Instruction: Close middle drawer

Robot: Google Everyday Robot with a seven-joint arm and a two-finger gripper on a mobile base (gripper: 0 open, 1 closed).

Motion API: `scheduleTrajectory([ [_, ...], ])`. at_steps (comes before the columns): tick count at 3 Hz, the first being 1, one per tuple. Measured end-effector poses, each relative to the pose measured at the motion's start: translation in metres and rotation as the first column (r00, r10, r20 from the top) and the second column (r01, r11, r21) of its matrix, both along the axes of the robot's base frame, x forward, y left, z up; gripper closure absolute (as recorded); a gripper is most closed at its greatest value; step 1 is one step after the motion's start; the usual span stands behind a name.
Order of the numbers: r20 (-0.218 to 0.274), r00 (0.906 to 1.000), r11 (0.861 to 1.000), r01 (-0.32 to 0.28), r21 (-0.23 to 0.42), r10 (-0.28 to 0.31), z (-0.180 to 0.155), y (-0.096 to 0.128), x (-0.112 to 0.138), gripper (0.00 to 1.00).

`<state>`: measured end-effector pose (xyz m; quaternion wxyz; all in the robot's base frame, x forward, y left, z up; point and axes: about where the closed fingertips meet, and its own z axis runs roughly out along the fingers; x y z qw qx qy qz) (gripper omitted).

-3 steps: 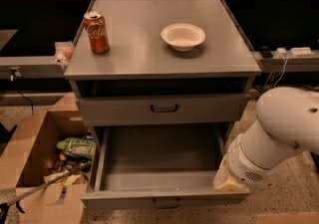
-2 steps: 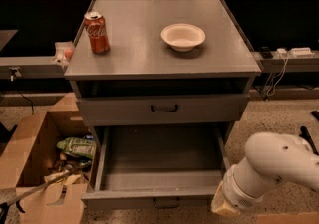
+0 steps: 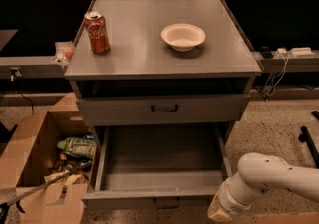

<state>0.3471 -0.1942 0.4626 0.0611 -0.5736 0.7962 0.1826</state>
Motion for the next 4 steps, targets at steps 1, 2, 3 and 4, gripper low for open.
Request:
scheduleTrajectory([
  [1, -0.031, 0.9995, 1.0, 0.006, 0.017, -0.005, -0.016, 0.003, -0.005, 1.0],
  [2, -0.03, 0.9995, 1.0, 0.006, 0.016, -0.005, -0.015, 0.003, -0.005, 1.0],
  [3, -0.01, 0.996, 0.996, 0.089, 0.004, -0.089, -0.032, 0.0, 0.007, 1.0],
  [4, 0.014, 0.9701, 0.97, 0.242, 0.006, -0.242, -0.063, -0.008, 0.032, 1.0],
])
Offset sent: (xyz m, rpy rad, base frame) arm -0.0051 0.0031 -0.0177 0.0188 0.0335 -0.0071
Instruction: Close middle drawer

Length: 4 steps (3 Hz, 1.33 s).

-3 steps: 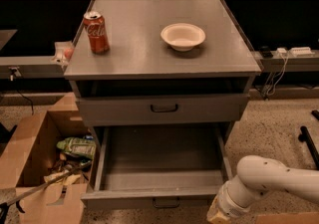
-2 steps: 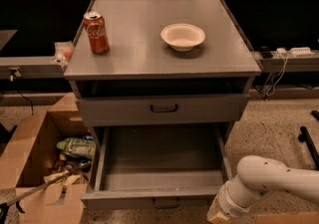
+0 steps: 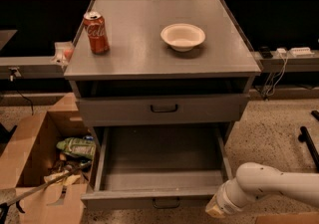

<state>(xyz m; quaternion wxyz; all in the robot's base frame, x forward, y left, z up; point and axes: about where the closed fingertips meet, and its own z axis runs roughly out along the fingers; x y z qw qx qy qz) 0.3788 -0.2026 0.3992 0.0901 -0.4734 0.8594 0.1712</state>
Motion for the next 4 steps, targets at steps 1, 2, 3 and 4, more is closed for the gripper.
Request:
scheduleTrajectory([
  [1, 0.012, 0.999, 0.999, 0.042, 0.005, -0.042, -0.007, -0.001, 0.007, 1.0],
  [2, 0.037, 0.9969, 0.998, 0.069, 0.01, -0.069, -0.009, -0.001, 0.019, 1.0],
  [3, 0.068, 0.9934, 0.996, 0.092, 0.017, -0.093, -0.009, -0.001, 0.034, 1.0],
  [4, 0.099, 0.9882, 0.993, 0.115, 0.028, -0.117, -0.011, -0.003, 0.053, 1.0],
])
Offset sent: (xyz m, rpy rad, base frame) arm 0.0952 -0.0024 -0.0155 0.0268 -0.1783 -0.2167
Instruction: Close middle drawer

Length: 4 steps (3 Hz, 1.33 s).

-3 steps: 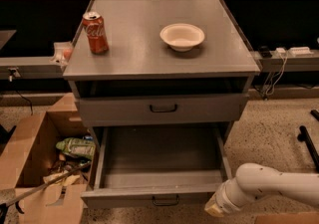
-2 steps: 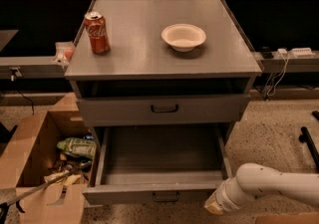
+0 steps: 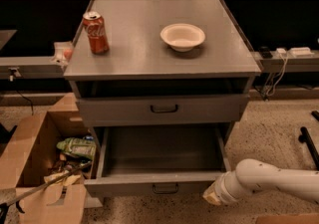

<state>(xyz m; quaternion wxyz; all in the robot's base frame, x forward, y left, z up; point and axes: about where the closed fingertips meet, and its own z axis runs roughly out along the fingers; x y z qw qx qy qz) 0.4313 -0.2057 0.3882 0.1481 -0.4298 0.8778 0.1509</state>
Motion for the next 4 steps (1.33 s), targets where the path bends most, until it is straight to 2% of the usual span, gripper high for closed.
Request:
scheduleTrajectory([
  [3, 0.1, 0.9945, 0.999, 0.032, 0.014, -0.034, 0.001, -0.004, 0.063, 1.0],
  [4, 0.102, 0.9941, 0.999, 0.036, 0.026, -0.038, -0.002, -0.002, 0.072, 1.0],
])
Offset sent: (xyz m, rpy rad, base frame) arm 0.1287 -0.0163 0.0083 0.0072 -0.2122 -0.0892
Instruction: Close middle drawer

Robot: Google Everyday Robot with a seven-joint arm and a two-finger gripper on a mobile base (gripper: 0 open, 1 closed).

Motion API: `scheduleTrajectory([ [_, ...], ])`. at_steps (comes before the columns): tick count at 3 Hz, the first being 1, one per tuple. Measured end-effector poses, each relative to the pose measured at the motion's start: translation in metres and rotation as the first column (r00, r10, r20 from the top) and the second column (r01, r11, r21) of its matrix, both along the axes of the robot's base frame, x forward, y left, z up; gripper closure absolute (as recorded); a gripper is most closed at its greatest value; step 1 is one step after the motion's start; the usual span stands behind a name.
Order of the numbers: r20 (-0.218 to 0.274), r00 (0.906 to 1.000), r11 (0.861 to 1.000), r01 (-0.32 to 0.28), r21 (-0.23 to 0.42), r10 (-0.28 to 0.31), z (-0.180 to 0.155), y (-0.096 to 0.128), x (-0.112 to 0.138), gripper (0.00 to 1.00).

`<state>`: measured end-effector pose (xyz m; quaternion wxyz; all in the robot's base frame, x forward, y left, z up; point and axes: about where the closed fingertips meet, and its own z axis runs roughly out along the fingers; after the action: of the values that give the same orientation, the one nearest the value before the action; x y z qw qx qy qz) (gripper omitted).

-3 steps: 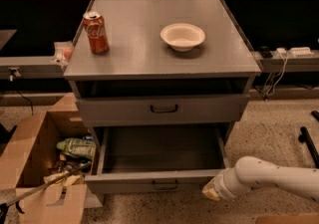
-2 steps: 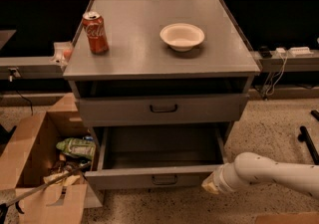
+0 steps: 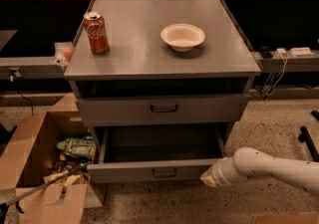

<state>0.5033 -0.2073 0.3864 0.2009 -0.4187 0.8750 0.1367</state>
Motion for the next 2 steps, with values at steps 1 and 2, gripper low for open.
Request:
scheduleTrajectory([
  [1, 0.0, 1.0, 1.0, 0.0, 0.0, 0.0, 0.0, 0.0, -0.001, 1.0],
  [2, 0.021, 0.9998, 1.0, -0.002, 0.005, 0.002, 0.002, 0.003, 0.01, 1.0],
])
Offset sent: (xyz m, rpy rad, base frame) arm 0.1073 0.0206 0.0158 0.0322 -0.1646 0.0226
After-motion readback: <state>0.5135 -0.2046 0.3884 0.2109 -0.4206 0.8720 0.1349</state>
